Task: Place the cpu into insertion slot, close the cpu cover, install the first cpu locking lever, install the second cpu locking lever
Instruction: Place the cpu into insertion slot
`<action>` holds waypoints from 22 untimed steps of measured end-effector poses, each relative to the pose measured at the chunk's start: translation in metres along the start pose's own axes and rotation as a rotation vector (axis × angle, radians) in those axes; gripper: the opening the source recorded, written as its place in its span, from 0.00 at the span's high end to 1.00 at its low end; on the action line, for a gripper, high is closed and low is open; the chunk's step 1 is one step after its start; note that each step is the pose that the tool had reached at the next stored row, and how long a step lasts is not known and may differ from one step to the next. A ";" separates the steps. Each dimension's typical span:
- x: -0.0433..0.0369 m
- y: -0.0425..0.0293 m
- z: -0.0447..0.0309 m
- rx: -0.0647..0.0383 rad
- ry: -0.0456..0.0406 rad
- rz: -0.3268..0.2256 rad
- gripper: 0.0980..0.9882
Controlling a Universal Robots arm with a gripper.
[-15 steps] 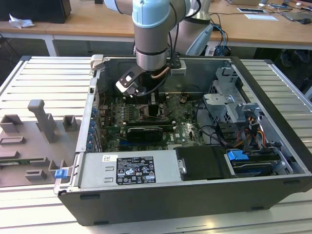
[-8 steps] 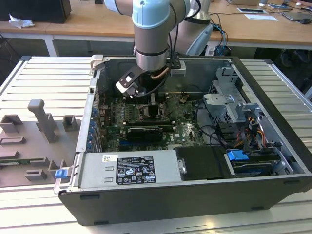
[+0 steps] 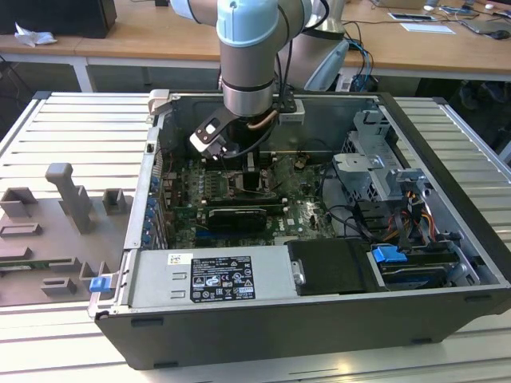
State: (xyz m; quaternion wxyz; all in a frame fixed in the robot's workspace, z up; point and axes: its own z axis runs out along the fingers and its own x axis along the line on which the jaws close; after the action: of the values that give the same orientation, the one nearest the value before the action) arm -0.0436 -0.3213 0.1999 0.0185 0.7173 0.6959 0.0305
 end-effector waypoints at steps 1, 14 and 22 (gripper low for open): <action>0.0000 0.0000 -0.0001 0.000 -0.0001 0.000 0.50; 0.0028 0.0000 -0.0002 0.000 0.0063 0.000 0.42; 0.0031 0.0009 -0.0135 0.000 0.0065 0.000 0.42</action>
State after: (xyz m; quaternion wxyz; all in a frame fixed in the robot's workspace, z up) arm -0.0436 -0.3184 0.2134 0.0161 0.7173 0.6958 0.0327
